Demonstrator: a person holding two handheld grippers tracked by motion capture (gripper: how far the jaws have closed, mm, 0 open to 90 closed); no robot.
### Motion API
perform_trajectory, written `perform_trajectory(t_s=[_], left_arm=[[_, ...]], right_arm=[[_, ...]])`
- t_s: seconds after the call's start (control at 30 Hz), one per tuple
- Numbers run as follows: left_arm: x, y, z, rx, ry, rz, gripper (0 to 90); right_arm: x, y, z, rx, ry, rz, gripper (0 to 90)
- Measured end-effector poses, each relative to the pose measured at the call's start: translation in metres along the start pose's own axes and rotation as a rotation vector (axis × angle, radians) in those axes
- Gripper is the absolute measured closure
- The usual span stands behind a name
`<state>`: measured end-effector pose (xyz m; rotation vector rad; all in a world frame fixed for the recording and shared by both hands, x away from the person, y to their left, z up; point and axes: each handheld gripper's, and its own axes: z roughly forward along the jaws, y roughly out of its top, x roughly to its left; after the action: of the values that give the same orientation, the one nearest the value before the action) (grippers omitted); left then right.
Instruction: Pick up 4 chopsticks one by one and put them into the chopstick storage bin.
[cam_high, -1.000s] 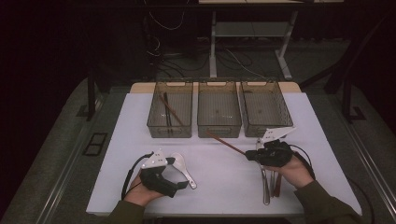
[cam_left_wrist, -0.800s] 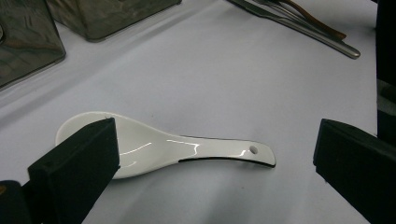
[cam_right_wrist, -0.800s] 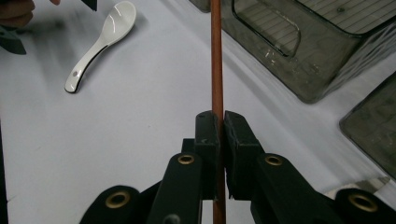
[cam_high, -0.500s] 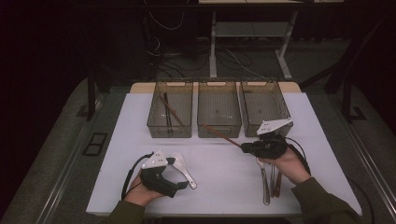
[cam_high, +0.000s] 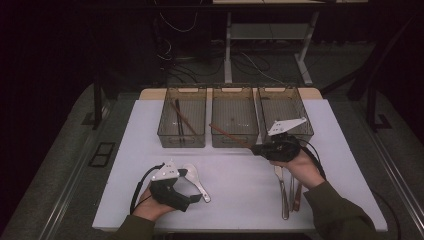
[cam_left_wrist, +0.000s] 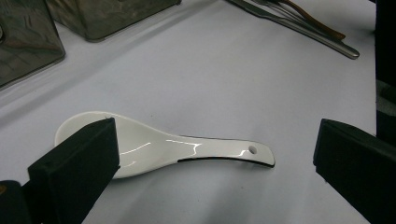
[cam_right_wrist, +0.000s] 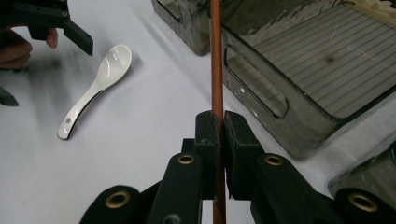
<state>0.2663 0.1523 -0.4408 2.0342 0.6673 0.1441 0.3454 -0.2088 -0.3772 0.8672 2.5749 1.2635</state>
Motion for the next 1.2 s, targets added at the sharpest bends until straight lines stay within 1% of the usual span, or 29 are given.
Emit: perform_trajectory(t_s=[0.2, 0.37, 0.57, 0.7, 0.8, 0.93, 1.03, 1.2], left_arm=[[0.0, 0.0, 0.0, -0.001, 0.0, -0.001, 0.0], [0.0, 0.0, 0.0, -0.001, -0.002, 0.001, 0.0], [-0.001, 0.0, 0.0, -0.004, -0.005, 0.0, 0.0], [0.0, 0.0, -0.001, -0.008, -0.005, -0.004, 0.0], [0.001, -0.001, -0.001, -0.005, -0.006, 0.002, 0.0], [0.0, -0.001, -0.001, -0.01, -0.009, -0.001, 0.0], [0.0, -0.001, -0.002, -0.01, -0.007, -0.002, 0.0], [-0.001, 0.0, -0.001, -0.013, -0.007, 0.0, 0.0]], right_arm=[[-0.003, 0.012, 0.007, -0.001, -0.005, -0.005, 84.4], [-0.007, 0.023, 0.015, -0.009, -0.009, 0.011, 84.4], [-0.012, 0.037, 0.025, 0.0, -0.016, 0.021, 84.4], [-0.015, 0.046, 0.032, 0.003, -0.012, 0.037, 84.4], [-0.017, 0.052, 0.039, 0.008, -0.015, 0.039, 84.4], [-0.017, 0.06, 0.046, 0.009, -0.018, 0.053, 84.4], [-0.016, 0.067, 0.053, 0.016, -0.019, 0.049, 84.4], [-0.015, 0.081, 0.063, 0.026, -0.037, 0.048, 84.3]])
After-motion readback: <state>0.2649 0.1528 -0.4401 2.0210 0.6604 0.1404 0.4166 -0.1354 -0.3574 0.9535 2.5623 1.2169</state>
